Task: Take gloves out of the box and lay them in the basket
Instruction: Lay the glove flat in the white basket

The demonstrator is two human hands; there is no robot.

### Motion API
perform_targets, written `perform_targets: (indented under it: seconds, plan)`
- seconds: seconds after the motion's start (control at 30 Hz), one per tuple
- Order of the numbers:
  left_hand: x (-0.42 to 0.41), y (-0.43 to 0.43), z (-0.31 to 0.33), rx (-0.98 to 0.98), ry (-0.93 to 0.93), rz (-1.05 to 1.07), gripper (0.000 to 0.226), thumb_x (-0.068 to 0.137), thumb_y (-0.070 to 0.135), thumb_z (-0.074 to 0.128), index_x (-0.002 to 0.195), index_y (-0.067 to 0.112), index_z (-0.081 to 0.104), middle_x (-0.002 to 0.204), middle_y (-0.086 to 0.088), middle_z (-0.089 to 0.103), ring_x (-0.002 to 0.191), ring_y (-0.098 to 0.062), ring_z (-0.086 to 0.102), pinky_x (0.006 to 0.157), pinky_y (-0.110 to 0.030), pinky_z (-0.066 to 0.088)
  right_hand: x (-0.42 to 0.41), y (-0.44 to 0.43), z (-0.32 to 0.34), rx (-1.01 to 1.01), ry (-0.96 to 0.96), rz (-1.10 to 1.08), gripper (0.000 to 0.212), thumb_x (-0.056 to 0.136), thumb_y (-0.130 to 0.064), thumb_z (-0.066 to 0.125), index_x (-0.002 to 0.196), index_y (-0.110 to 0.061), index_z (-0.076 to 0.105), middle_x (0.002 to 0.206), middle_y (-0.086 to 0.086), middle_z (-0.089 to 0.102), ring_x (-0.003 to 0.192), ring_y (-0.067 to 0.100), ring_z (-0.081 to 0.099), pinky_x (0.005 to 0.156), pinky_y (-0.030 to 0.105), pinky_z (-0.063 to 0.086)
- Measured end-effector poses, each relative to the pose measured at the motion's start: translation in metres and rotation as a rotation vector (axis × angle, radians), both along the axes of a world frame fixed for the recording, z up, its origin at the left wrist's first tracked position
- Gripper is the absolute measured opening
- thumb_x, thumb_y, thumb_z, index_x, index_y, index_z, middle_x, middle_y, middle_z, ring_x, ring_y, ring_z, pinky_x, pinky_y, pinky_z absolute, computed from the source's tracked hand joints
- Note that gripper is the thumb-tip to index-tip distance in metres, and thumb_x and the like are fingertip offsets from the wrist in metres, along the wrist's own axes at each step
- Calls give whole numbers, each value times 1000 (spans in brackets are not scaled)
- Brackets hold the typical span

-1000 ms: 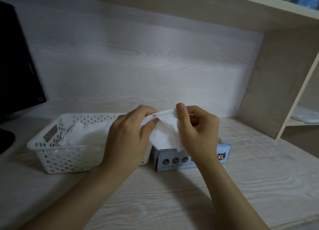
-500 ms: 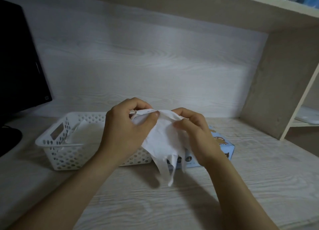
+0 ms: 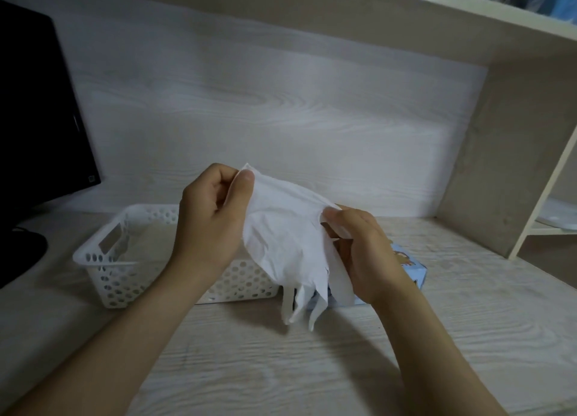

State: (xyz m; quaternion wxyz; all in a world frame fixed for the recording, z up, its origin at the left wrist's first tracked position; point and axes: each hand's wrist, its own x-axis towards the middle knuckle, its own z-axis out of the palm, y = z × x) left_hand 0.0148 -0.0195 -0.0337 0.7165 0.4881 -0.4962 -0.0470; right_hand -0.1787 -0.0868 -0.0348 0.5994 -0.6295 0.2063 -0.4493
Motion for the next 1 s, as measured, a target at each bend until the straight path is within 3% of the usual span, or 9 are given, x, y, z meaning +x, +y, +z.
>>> perform_targets:
  seconds: [0.1,0.23,0.33,0.43,0.57,0.7,0.83,1.0]
  plan:
    - [3,2,5,-11,25,-44,29,104,34,64,85,11,64,77,-24,61,65,-22,52,61,-36,42,3,3,1,40,-2,73,60,81,-35,66,92,18,41,84,33,33,76,47,31,71,51,21]
    - [9,5,14,94,161,-234,21,102,33,66,92,16,76,72,-12,69,60,-25,59,44,-30,44,3,-5,-4,9,22,63,60,88,-36,62,117,17,56,98,27,59,88,38,58,79,45,43]
    - [15,2,15,130,171,-256,22,102,32,66,96,14,77,74,-14,68,61,-30,55,42,-29,42,2,-12,-8,-55,58,37,35,97,-31,59,98,2,69,86,15,66,78,27,63,68,34,48]
    - [19,0,12,126,157,-164,21,102,34,67,96,16,76,88,-21,73,72,-27,62,58,-34,50,7,-9,-8,-119,85,-43,28,104,-30,65,92,-6,72,81,10,68,72,22,64,63,32,50]
    - [27,1,11,47,144,-85,20,97,37,74,88,20,77,95,-28,72,78,-24,63,75,-39,51,16,-8,-8,-237,82,-148,32,105,-23,64,74,-16,66,62,-10,61,55,4,55,53,18,45]
    - [36,-1,11,37,145,-30,19,98,34,73,88,18,77,95,-16,75,80,-17,66,76,-36,53,27,-12,-4,-347,139,-238,33,105,-32,66,80,-11,69,66,-1,57,62,13,51,55,27,43]
    - [46,-5,6,72,145,47,22,102,32,67,92,14,73,91,-14,76,76,-17,66,71,-36,52,41,-19,2,-459,318,-463,27,102,-33,65,80,-18,72,62,-10,62,58,8,55,55,28,45]
    - [66,-3,1,179,136,159,16,100,38,68,97,23,70,84,1,77,82,-24,74,76,-53,64,70,-21,5,-589,558,-671,28,104,-36,58,86,-20,72,70,-5,68,68,17,64,56,29,46]
